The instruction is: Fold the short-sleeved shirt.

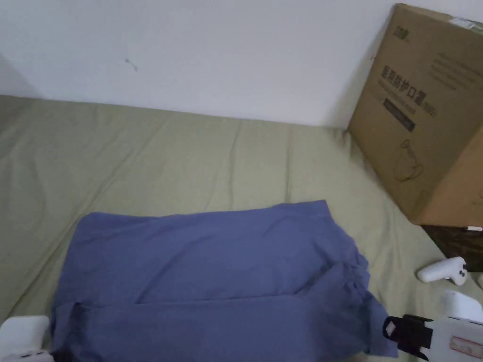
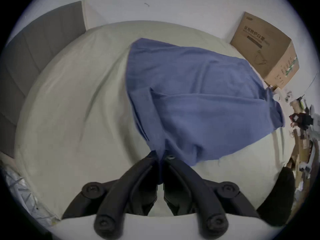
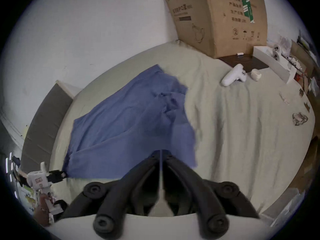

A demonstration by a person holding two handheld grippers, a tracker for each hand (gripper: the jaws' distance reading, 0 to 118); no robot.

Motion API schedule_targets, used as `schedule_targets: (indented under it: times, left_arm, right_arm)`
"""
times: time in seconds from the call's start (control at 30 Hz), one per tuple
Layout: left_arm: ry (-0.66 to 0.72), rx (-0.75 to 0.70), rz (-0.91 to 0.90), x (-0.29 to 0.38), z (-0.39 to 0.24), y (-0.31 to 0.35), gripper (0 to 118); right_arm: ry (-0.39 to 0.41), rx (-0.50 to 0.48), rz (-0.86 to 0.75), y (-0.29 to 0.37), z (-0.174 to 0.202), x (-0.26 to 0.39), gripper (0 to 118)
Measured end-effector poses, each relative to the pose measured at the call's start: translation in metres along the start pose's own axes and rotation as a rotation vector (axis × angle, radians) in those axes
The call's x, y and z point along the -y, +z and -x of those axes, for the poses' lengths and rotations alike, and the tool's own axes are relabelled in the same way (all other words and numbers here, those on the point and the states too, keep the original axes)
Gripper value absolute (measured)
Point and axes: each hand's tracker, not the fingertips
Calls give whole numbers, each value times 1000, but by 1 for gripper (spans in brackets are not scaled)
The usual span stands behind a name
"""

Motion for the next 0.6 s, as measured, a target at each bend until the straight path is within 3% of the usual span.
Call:
schedule_targets:
  times: [0.03,0.07,0.2,0.27,0.3,0.33,0.4,0.43,0.5,0.53,0.6]
  left_arm:
    - [-5,-4,-10,-2,8,3,4]
    - [3,8,-9,-5,16,6,4]
    - [48,41,-15,-11,25,23,4]
    - [41,40,-16,-14,18,28,4]
    - [30,35,-18,-14,16,30,4]
    - [22,32,-19,-14,15,31,4]
    - [0,33,-13,-11,12,21,4]
    - [-6,38,-11,-10,13,22,4]
    - [-10,45,-9,-10,15,26,4]
    - [-11,50,-8,-11,11,26,4]
    - [-8,61,-4,-13,14,31,4]
  right_arm:
    - [-13,15,2,-8,-7,-6,99]
    - [-24,21,20,-16,-14,-12,115]
    - [-119,-10,236,-71,-47,-16,116]
    - [-139,30,267,-93,-58,-4,116]
    - [-121,47,296,-99,-40,-21,111]
    - [-87,51,327,-102,-36,-20,99]
    - [15,42,337,-104,-32,-15,51]
    - [77,71,308,-108,-37,-15,42]
    - [133,87,293,-100,-34,-18,4]
    - [164,130,270,-94,-35,-19,4]
    - [124,74,272,-54,-21,-17,3]
